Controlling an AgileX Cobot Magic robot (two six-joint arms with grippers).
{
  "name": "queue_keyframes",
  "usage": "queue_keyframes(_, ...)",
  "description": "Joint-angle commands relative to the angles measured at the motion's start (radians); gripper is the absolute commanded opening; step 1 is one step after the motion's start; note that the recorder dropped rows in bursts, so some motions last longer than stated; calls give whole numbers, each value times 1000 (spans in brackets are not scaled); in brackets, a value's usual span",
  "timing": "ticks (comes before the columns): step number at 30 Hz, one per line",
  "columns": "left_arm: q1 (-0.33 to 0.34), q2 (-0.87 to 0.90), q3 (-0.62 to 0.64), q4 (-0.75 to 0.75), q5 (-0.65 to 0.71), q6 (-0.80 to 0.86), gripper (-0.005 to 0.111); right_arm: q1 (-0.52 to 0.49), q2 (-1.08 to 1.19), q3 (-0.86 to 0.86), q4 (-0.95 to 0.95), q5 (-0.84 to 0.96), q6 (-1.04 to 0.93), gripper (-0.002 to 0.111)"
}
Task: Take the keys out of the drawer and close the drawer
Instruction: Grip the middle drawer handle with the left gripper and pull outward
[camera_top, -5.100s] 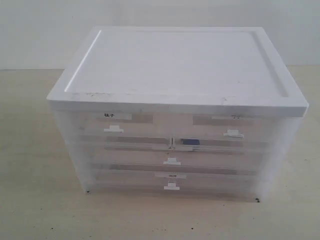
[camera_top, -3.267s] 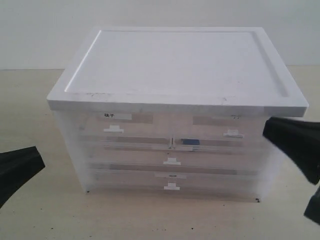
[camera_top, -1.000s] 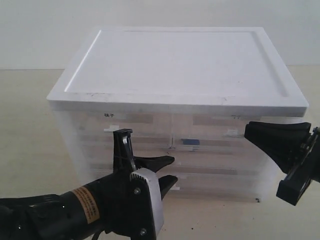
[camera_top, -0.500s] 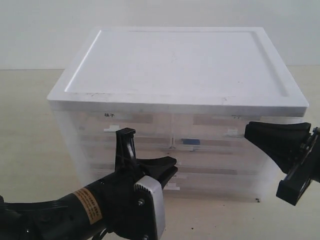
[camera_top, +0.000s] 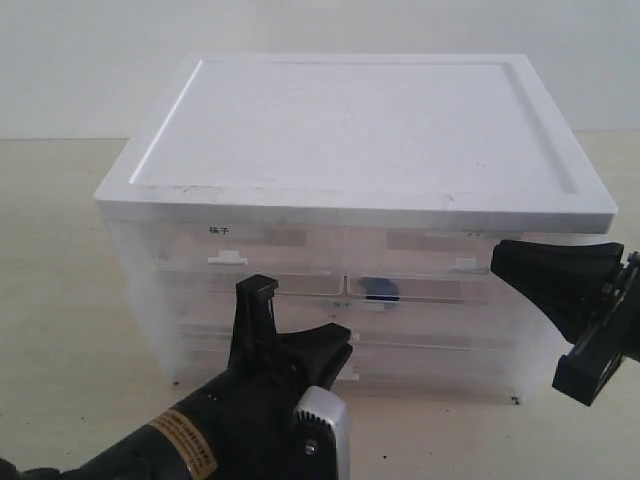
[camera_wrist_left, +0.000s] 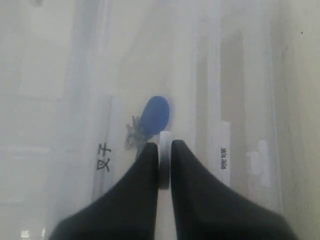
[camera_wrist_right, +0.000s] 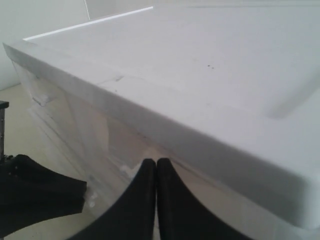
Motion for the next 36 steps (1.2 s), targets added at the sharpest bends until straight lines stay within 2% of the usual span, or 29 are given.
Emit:
queue_keyframes(1,-85,14,3,-110,59,57,5,1,1,-5,24,6,-6,0)
queue_keyframes(6,-161,14,3,-118,59,57,5,1,1,-5,28,14,-6,0)
queue_keyframes(13,-238,14,3,-268,54,102,5,1,1,-5,28,14,-6,0)
queue_keyframes(16,-275,14,3,-285,52,102,5,1,1,-5,28,14,-6,0)
queue_keyframes(20,-317,12,3,-317,-34,102,5,1,1,-5,28,14,-6,0)
queue_keyframes(23,-317,12,3,-392,-103,107,13,1,1,-5,28,14,-6,0)
queue_keyframes(24,-317,12,3,-415,-113,116,19,1,1,-5,28,14,-6,0)
queue_keyframes(27,-317,12,3,-449,-100,136,45,1,1,-5,28,14,-6,0)
queue_keyframes(29,-307,12,3,-426,-94,136,52,1,1,-5,28,14,-6,0)
queue_keyframes(31,-290,14,3,-403,-94,134,49,1,1,-5,28,17,-6,0)
queue_keyframes(36,-241,14,-5,-317,-88,132,34,1,1,-5,28,25,-4,0)
